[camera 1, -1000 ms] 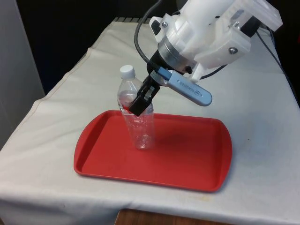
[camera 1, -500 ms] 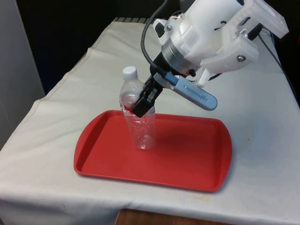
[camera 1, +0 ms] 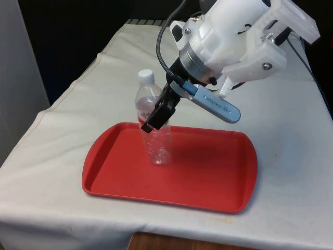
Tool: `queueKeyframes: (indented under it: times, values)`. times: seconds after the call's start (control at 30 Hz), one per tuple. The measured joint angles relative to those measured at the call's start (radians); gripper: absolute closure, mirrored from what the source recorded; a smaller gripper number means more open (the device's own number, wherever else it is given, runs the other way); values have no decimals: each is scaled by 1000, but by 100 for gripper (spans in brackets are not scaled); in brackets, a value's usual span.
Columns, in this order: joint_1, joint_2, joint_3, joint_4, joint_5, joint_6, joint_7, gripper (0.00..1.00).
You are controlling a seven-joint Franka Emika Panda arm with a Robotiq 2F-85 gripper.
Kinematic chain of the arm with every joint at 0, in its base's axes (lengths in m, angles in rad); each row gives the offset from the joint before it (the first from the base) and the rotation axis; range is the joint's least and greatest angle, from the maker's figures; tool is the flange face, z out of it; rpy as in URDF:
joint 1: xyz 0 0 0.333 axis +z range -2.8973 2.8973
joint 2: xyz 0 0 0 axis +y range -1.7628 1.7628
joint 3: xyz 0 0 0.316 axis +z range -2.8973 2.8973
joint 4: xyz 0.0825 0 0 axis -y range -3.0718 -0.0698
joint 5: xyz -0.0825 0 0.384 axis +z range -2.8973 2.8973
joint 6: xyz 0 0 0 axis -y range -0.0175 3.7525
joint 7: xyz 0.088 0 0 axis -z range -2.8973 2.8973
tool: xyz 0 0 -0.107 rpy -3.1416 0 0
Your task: Place the bottle upright on the tray.
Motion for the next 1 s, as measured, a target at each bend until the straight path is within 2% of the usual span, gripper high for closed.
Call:
queueKeyframes:
  times: [0.03,0.57,1.0]
  values:
    - [0,0,0,0,0,0,0,0]
    - [0,0,0,1,-4,-8,0,0]
    - [4,0,14,55,-13,-80,5,0]
